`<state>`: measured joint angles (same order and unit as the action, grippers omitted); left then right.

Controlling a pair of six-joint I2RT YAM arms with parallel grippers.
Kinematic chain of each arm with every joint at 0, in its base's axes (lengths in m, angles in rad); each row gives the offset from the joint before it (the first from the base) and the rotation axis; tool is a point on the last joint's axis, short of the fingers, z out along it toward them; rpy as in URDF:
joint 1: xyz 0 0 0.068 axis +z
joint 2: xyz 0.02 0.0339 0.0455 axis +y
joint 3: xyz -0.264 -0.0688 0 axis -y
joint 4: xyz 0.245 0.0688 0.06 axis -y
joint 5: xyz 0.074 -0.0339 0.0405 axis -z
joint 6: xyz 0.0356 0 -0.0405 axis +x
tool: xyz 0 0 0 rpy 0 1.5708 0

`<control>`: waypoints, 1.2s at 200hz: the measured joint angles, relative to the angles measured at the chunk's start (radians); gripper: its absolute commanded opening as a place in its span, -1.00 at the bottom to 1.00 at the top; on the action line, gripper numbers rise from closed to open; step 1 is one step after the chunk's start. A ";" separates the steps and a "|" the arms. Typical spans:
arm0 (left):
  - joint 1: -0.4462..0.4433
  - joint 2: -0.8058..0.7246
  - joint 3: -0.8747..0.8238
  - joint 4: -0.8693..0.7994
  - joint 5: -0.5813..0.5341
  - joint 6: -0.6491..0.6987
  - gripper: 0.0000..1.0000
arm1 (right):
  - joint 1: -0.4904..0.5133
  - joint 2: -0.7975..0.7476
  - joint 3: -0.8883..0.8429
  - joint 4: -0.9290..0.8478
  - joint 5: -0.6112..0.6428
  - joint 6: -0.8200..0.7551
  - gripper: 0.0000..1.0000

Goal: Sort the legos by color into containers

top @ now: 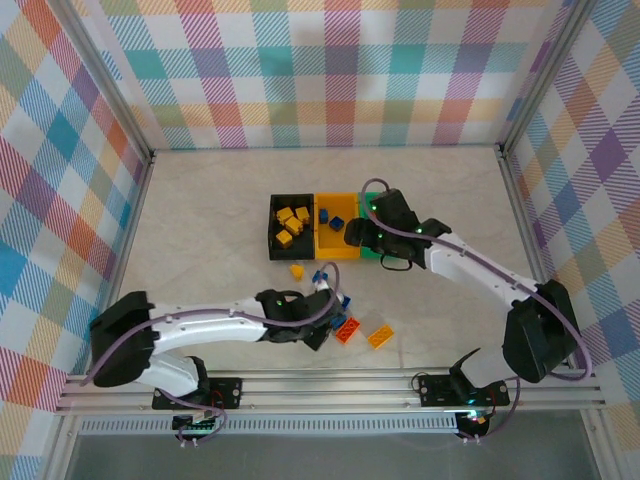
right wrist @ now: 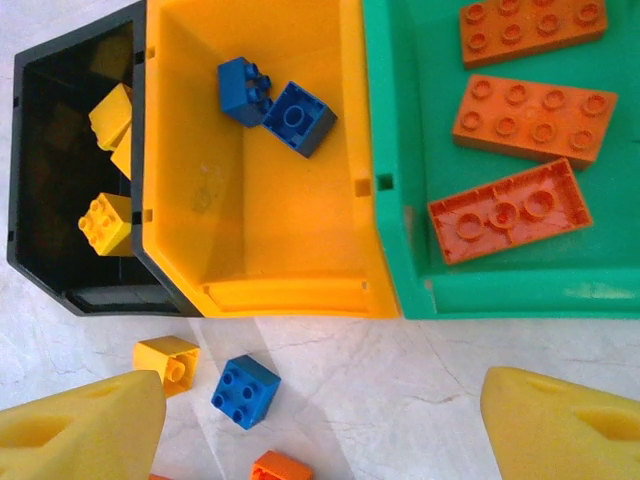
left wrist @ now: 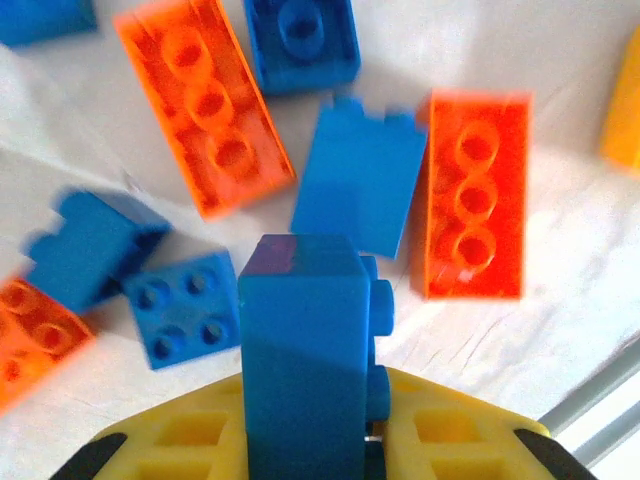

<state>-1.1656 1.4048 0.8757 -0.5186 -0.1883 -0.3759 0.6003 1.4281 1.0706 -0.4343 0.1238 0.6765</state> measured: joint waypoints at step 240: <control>0.442 0.357 0.658 0.050 0.072 -0.079 1.00 | 0.103 -0.034 -0.230 0.129 -0.193 -0.039 0.66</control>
<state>-0.7238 1.7622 1.5341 -0.4690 -0.1165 -0.4545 0.7033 1.3945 0.8406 -0.3054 -0.0696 0.6380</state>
